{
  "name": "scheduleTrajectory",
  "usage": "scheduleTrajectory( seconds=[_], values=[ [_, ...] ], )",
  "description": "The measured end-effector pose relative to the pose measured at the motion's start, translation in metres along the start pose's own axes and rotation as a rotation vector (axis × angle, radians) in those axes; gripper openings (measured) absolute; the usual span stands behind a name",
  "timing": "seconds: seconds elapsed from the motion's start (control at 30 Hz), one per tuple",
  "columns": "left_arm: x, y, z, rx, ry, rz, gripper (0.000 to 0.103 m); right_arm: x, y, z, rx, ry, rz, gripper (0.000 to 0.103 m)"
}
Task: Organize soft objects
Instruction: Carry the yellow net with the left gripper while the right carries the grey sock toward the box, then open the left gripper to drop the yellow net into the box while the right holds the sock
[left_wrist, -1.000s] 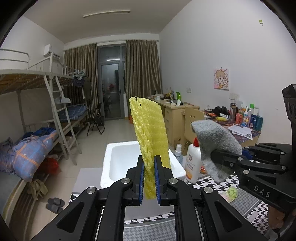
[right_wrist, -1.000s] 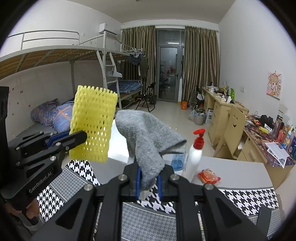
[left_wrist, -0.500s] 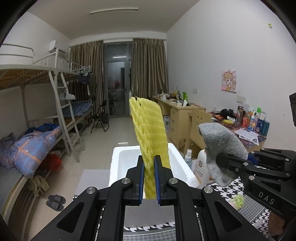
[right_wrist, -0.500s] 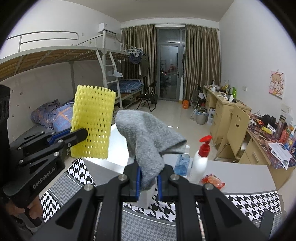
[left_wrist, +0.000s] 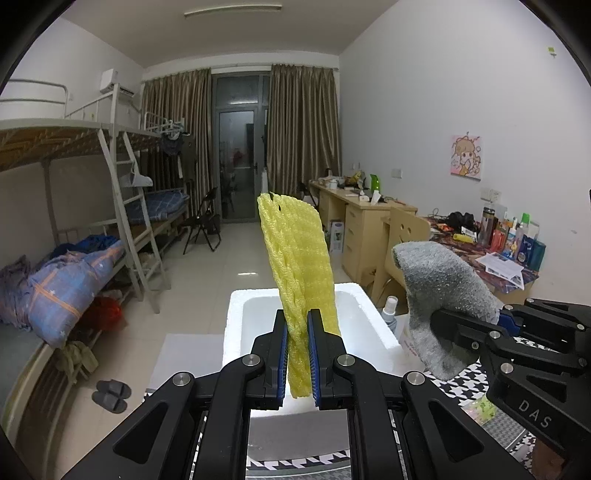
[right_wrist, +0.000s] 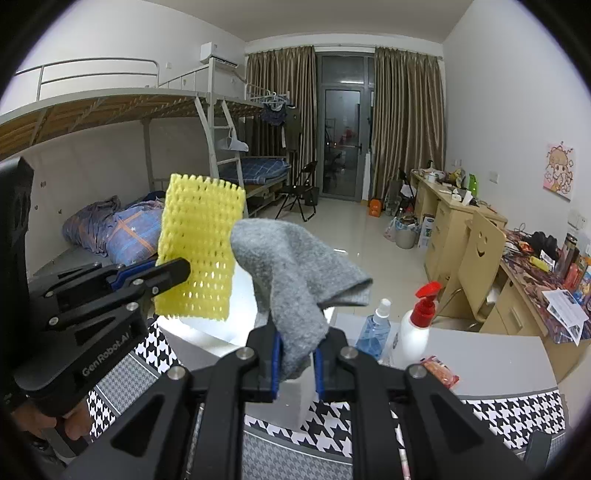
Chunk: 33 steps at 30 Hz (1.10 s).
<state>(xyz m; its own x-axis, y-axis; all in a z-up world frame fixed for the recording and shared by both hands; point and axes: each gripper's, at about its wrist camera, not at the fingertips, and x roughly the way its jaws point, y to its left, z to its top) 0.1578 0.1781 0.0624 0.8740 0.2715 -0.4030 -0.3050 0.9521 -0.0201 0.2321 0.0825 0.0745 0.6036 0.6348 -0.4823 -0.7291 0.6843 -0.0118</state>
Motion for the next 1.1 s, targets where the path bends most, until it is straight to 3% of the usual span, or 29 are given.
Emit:
scheduleTrajectory(
  seconds=[0.33,0.87,0.9,1.0,1.03,1.1],
  values=[
    [0.014,0.002,0.006,0.000,0.018,-0.006,0.011,0.018,-0.003,0.007,0.002,0.028,-0.009,0.018],
    [0.058,0.014,0.002,-0.013,0.120,-0.039,0.014,0.029,-0.007,0.013,0.012,0.044,-0.013,0.018],
    [0.061,0.014,0.001,-0.010,0.130,-0.042,0.022,0.029,-0.007,0.013,0.010,0.044,-0.014,0.018],
    [0.065,0.015,-0.001,-0.010,0.133,-0.038,0.059,0.032,-0.008,0.012,0.011,0.047,-0.021,0.018],
    [0.065,0.016,-0.001,-0.014,0.130,-0.038,0.065,0.033,-0.008,0.012,0.011,0.049,-0.020,0.018],
    [0.064,0.020,-0.002,-0.022,0.126,-0.028,0.067,0.036,-0.008,0.013,0.010,0.047,-0.023,0.018]
  ],
)
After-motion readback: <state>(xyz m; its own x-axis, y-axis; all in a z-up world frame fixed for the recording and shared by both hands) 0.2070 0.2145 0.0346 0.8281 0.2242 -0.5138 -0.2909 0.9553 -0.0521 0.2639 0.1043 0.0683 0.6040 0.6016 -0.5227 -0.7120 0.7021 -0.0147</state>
